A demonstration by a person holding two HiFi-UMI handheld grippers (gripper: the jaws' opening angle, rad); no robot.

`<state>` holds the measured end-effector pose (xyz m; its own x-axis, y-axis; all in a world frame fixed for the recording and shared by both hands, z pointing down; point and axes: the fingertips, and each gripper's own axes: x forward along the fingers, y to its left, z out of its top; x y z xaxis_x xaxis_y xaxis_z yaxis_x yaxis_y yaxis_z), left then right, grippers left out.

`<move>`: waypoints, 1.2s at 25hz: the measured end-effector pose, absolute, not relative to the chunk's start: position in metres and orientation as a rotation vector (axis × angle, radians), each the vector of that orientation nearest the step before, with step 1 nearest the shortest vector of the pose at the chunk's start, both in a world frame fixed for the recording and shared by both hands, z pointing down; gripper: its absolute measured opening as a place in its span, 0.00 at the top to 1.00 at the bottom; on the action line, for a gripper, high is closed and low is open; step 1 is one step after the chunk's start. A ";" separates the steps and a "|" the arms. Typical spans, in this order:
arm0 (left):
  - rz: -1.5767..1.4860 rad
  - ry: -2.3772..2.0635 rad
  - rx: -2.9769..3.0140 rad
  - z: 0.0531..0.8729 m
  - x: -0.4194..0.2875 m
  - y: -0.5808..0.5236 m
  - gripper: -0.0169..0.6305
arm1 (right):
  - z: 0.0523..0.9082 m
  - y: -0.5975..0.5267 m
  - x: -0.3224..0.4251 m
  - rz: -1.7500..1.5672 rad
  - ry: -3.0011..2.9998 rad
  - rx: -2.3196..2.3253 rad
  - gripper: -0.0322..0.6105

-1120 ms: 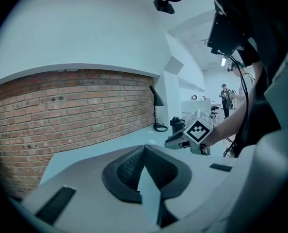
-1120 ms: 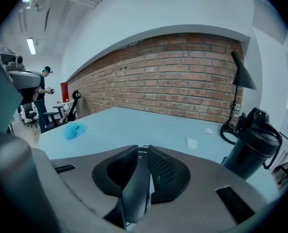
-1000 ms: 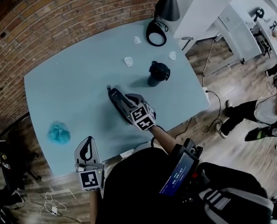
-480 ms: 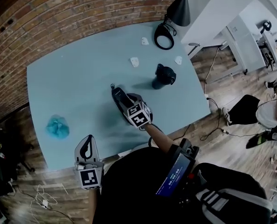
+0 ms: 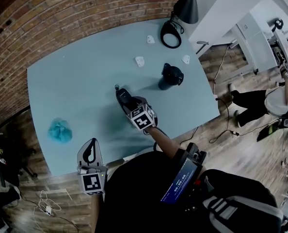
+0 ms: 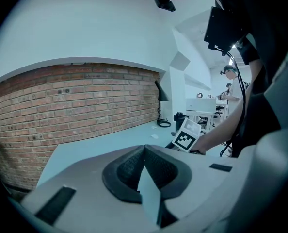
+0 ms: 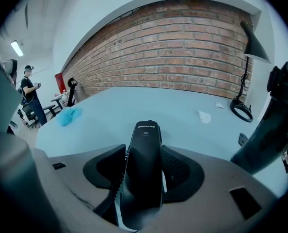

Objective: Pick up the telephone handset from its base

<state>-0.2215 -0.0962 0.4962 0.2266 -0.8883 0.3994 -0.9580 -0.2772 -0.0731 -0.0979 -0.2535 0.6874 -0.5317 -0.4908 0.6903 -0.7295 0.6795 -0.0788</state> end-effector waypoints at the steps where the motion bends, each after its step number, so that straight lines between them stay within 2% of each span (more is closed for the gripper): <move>1: 0.545 -1.759 2.309 0.496 -0.220 -0.097 0.94 | 0.688 -0.254 -0.097 0.478 -2.239 0.935 0.60; 30: 0.544 -1.717 2.304 0.507 -0.210 -0.096 0.94 | 0.697 -0.255 -0.101 0.478 -2.196 0.875 0.58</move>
